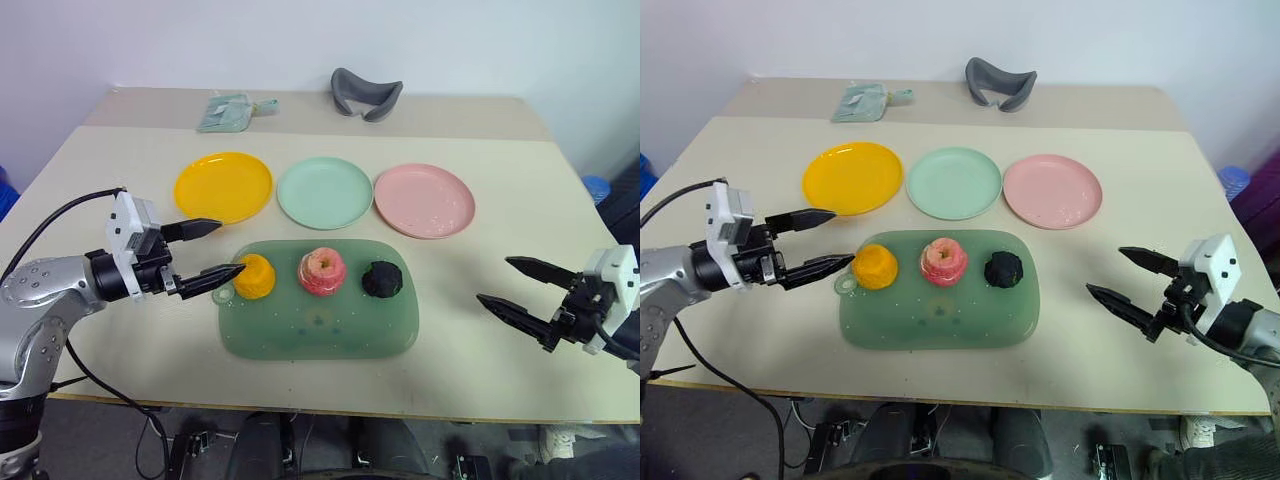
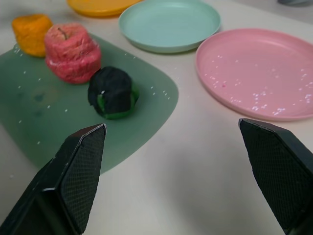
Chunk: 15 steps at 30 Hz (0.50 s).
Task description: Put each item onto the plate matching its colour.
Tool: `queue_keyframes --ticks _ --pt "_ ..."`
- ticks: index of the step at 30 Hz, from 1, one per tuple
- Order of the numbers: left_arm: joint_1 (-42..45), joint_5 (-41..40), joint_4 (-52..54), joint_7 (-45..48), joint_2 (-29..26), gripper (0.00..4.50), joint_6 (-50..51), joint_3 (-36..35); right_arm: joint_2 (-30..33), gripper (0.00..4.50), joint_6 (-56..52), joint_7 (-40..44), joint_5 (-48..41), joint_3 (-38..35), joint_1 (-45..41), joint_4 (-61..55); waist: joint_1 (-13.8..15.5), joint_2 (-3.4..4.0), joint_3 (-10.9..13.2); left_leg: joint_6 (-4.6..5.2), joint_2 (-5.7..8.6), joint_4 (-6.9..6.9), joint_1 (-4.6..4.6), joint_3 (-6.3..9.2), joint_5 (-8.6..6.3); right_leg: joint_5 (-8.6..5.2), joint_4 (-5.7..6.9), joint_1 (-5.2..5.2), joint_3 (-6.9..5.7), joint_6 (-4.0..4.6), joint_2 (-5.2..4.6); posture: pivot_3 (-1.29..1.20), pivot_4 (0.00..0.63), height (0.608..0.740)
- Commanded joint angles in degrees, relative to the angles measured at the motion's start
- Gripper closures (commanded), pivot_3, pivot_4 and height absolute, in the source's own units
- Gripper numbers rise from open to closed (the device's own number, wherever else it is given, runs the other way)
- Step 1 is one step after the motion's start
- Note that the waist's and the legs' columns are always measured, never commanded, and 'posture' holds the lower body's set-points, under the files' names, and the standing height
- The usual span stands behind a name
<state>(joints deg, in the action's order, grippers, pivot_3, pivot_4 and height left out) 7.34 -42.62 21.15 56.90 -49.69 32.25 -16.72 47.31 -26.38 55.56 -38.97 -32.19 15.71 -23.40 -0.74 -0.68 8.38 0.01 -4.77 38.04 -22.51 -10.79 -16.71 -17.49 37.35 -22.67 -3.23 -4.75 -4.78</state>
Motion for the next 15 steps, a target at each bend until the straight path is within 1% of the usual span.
queue_keyframes --ticks 1,6,10,12,15 --pt "0.74 -0.45 1.95 0.48 -1.69 0.0 0.05 -1.77 0.47 0.07 1.31 0.69 0.06 -2.14 0.35 -1.46 0.01 -0.01 0.01 0.0 0.01 0.0 0.0 0.0 0.0 0.0 0.0 0.0 0.0 0.0 0.0 0.0 0.15 0.74" --pt "2.97 -1.87 2.29 -1.76 -1.14 0.0 2.2 -1.0 -0.23 0.07 2.26 0.11 0.83 -1.07 -0.21 -1.25 0.11 -0.03 0.02 0.0 0.02 0.01 0.0 0.0 0.0 0.0 -0.01 0.01 0.0 0.0 0.0 0.0 0.15 0.74" --pt "4.45 -1.08 2.18 -4.19 -0.14 0.0 2.51 -0.29 -0.93 0.07 3.88 -0.4 1.94 0.68 -1.29 -1.54 0.06 -0.03 0.02 0.0 0.03 0.01 0.0 0.0 0.0 0.0 -0.01 0.01 0.0 0.0 0.02 0.0 0.15 0.74" --pt "5.59 -1.92 2.29 -6.46 1.0 0.0 3.88 -0.04 -1.11 0.07 4.64 0.21 1.64 2.1 -2.79 -2.22 0.06 -0.04 0.02 0.0 0.04 0.01 0.0 0.0 0.0 0.0 0.0 0.01 0.0 0.0 0.02 0.0 0.15 0.74" --pt "6.42 -0.58 3.17 -9.38 1.89 0.0 5.54 1.82 -0.81 0.07 4.85 1.27 0.62 5.93 -7.28 -3.01 -0.13 -0.04 0.03 0.0 0.05 0.02 0.0 0.0 0.01 0.0 0.0 0.02 0.01 -0.01 0.03 0.0 0.15 0.74"
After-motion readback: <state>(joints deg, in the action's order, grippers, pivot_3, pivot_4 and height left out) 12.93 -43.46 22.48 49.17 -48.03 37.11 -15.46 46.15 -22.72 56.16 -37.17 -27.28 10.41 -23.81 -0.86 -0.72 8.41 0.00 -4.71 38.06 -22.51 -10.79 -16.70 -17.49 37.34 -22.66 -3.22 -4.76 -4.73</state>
